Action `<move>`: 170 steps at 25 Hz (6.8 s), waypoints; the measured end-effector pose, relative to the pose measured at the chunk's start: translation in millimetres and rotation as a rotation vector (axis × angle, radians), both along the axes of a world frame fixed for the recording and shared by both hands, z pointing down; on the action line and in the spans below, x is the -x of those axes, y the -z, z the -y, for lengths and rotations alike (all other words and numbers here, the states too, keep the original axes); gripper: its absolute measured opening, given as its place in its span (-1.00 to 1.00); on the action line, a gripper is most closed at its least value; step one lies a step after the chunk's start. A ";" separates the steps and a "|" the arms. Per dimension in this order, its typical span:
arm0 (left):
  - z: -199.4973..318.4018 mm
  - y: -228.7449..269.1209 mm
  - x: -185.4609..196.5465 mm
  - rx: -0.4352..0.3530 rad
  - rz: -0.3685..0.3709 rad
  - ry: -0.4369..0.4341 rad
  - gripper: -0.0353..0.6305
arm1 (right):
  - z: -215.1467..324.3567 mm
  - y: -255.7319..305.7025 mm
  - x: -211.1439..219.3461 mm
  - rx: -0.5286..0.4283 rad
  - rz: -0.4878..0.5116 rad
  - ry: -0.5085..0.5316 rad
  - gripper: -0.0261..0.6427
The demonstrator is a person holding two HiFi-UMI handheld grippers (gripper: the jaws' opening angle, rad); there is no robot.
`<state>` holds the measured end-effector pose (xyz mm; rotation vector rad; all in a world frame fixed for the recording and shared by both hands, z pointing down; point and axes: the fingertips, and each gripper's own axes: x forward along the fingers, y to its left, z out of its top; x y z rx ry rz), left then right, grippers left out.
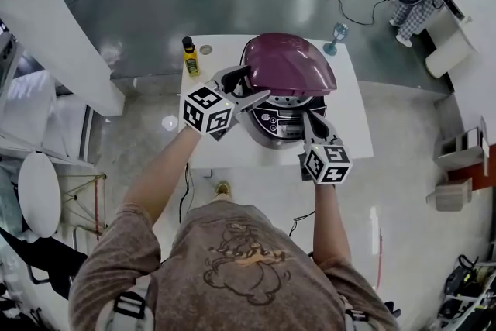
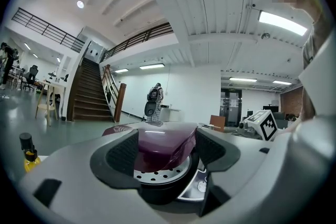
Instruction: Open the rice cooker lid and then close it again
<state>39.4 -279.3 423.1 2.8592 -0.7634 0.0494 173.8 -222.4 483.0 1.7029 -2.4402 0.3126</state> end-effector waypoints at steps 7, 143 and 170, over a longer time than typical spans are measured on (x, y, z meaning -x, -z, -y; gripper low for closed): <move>-2.9 -11.8 -2.5 0.022 0.005 0.005 0.13 | 4.4 20.3 -1.7 -0.030 0.008 0.013 -0.91; -13.2 -45.7 -1.4 0.167 0.030 0.020 0.12 | 15.7 -6.1 6.5 0.132 -0.236 0.014 -0.90; -155.0 -9.2 4.0 0.098 0.043 0.071 0.12 | -129.7 24.9 -4.0 0.011 -0.031 0.037 -0.90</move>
